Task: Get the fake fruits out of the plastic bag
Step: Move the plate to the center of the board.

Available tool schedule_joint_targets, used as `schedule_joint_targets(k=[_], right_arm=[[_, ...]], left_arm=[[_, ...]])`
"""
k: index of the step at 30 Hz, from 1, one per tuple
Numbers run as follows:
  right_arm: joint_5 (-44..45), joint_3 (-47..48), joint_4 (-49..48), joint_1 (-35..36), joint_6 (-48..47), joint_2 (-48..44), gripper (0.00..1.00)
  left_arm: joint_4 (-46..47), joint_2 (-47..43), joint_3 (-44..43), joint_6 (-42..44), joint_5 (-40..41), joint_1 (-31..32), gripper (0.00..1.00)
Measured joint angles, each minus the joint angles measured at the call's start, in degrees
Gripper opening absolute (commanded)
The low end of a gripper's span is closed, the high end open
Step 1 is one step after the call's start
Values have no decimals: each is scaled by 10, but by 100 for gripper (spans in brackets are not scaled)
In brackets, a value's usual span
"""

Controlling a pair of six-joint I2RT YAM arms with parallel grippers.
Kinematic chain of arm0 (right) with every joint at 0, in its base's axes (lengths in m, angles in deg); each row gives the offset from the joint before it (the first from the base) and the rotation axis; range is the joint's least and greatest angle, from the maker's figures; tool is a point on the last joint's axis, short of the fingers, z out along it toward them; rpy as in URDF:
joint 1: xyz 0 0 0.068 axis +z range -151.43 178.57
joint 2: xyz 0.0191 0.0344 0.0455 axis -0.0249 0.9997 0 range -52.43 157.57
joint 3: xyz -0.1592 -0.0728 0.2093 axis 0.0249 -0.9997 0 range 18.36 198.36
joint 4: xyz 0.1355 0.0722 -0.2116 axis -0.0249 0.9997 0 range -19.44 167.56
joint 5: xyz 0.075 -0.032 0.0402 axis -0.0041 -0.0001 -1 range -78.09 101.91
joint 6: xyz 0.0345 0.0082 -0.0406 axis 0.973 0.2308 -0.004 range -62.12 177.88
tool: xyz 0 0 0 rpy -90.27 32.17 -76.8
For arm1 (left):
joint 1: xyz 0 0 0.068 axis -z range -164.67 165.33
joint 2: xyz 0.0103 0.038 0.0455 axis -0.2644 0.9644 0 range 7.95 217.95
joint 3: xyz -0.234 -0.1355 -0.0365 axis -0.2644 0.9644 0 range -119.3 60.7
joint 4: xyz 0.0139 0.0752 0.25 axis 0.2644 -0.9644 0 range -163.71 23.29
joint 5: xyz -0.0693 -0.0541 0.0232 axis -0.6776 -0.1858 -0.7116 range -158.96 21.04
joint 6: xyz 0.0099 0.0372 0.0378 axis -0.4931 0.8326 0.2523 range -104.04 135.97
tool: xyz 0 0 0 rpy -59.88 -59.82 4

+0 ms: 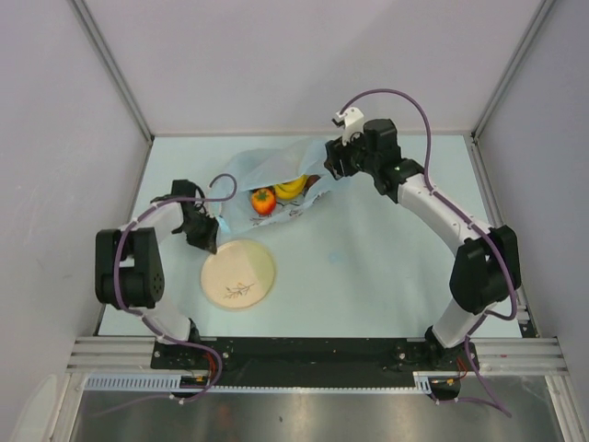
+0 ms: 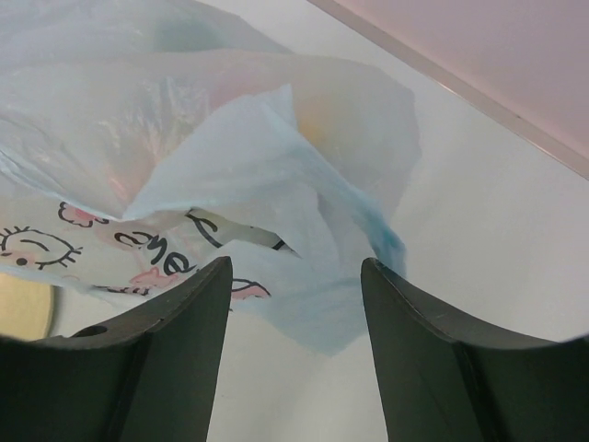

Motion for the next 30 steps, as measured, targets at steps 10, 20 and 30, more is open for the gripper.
schedule_joint_targets(k=[10, 20, 30], right_arm=[[4, -27, -2, -25, -2, -31, 63], [4, -39, -9, -33, -2, -31, 63], [-4, -39, -5, -38, 5, -31, 63]], left_arm=[[15, 51, -32, -158, -88, 50, 0], [83, 17, 29, -219, -115, 118, 0], [81, 68, -16, -232, -158, 268, 23]])
